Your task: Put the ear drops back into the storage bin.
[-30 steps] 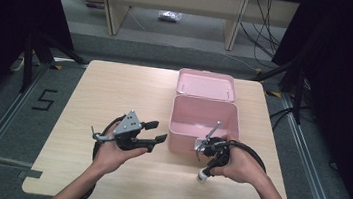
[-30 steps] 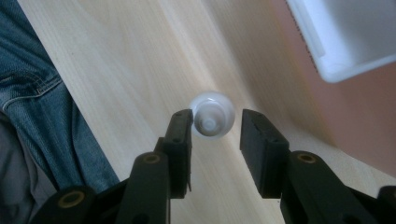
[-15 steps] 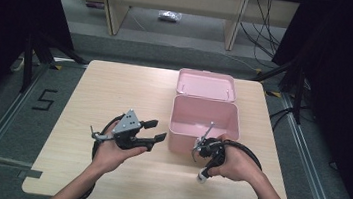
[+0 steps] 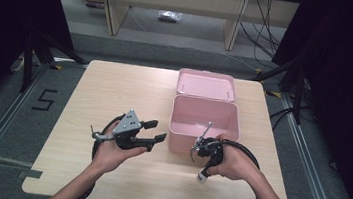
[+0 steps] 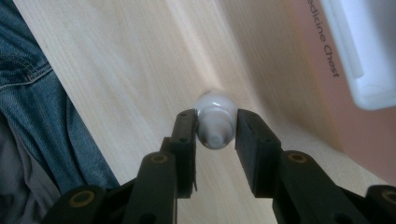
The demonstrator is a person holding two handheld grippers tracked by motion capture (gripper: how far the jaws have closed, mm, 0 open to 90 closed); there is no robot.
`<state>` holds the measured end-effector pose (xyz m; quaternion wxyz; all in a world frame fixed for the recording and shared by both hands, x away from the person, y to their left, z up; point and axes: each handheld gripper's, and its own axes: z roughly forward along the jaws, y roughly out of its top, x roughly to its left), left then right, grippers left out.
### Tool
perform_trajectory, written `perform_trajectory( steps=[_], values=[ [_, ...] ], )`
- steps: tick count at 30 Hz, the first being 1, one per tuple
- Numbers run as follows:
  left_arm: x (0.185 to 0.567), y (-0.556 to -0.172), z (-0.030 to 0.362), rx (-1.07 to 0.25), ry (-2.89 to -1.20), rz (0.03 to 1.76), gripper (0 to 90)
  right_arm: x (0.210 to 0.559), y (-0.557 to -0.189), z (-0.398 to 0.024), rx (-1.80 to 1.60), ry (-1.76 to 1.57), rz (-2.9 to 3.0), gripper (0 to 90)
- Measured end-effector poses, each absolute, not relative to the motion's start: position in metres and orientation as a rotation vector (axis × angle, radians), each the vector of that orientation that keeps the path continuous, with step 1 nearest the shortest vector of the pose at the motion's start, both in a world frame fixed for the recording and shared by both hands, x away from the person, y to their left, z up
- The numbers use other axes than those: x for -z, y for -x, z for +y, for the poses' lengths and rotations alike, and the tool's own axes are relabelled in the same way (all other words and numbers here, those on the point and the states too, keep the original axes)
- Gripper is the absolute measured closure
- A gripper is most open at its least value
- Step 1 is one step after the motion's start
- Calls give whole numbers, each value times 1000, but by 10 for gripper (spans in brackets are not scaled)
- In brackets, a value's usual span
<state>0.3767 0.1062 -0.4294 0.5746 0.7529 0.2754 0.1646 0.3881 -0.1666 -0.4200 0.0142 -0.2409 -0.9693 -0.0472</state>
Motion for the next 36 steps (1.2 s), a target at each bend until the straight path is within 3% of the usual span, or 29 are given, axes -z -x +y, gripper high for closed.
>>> perform_trajectory(
  steps=[23, 30, 36],
  values=[
    [431, -376, 104, -379, -1778, 639, 440, 420, -385, -163, 107, 707, -3057, 713],
    [431, -376, 105, -380, -1783, 638, 440, 423, -387, -165, 133, 664, -3071, 670],
    [431, -376, 104, -379, -1782, 637, 440, 423, -387, -163, 127, 671, -3075, 698]
  ],
)
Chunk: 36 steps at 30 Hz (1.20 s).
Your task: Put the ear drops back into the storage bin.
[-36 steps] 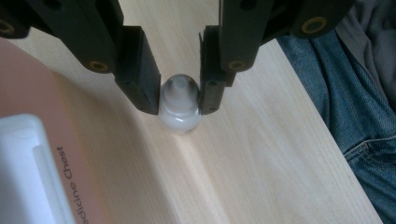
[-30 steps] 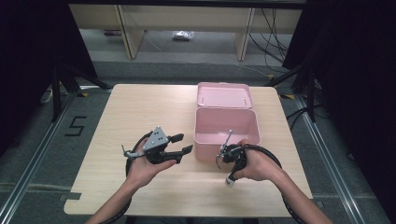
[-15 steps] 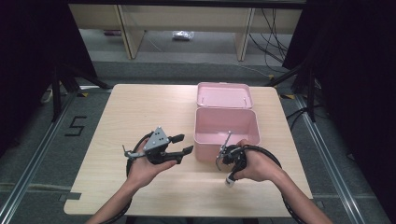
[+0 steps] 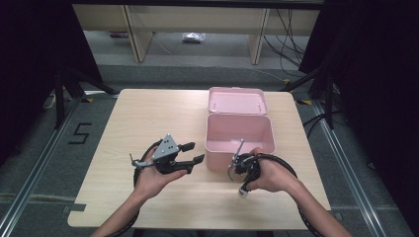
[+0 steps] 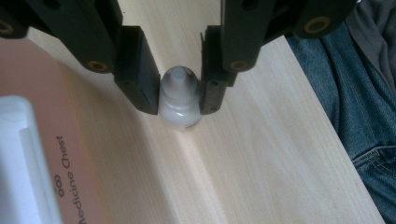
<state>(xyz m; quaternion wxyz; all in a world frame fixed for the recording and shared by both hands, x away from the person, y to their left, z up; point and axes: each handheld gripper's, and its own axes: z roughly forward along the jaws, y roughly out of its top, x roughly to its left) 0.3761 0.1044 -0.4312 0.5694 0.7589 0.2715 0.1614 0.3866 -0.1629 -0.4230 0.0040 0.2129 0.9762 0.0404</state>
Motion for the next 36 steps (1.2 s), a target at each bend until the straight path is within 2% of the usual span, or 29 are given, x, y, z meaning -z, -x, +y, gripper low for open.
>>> perform_trajectory(
  steps=[36],
  values=[
    [434, -374, 101, -369, -1783, 627, 442, 410, -390, -166, -108, -661, 3068, 720]
  ],
)
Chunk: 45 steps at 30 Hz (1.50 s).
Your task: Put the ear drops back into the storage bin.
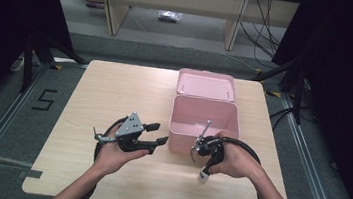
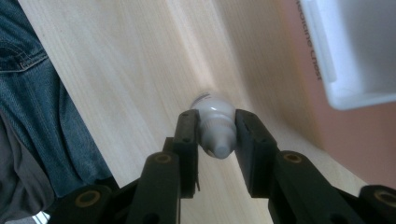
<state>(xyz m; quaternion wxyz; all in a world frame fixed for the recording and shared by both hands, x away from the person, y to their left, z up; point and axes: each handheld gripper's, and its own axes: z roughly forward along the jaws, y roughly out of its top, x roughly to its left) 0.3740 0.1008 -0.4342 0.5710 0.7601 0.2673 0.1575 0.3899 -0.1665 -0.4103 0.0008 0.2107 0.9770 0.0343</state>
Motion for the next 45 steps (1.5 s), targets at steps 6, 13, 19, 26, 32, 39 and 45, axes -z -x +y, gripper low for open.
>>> perform_trajectory(
  steps=[6, 13, 19, 26, 32, 39, 45],
  values=[
    [434, -372, 99, -371, -1781, 621, 447, 406, -390, -170, -119, -651, 3066, 719],
    [434, -372, 99, -363, -1781, 620, 456, 399, -391, -174, -116, -663, 3062, 719],
    [434, -372, 98, -364, -1784, 615, 458, 393, -391, -177, -127, -672, 3069, 719],
    [435, -370, 96, -357, -1783, 609, 479, 386, -392, -180, -121, -666, 3072, 719],
    [434, -370, 94, -363, -1797, 593, 497, 381, -393, -183, -124, -665, 3071, 719],
    [432, -370, 94, -381, -1804, 566, 556, 374, -392, -184, -100, -692, 3077, 719],
    [432, -369, 92, -367, -1806, 537, 630, 371, -392, -185, -105, -703, 3075, 719]
  ],
)
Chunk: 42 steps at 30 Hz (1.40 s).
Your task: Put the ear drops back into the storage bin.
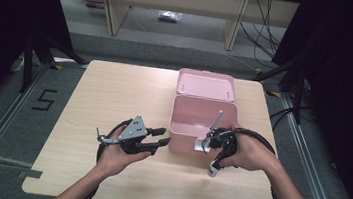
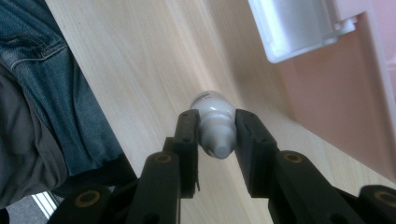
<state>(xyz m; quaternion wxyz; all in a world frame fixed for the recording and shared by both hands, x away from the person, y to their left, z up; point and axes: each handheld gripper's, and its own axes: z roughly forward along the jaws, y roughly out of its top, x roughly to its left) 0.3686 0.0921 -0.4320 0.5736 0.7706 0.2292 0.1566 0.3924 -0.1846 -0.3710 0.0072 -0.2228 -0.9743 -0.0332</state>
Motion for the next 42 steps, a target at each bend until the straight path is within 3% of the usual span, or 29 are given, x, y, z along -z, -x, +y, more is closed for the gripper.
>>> perform_trajectory(
  steps=[14, 25, 42],
  values=[
    [432, -367, 86, -358, -1830, 496, 736, 360, -394, -189, 88, 718, -3041, 719],
    [429, -365, 79, -320, -1848, 461, 887, 352, -395, -193, 92, 730, -3034, 720],
    [433, -365, 69, -320, -1821, 436, 867, 341, -395, -200, 215, 759, -3034, 720]
  ],
)
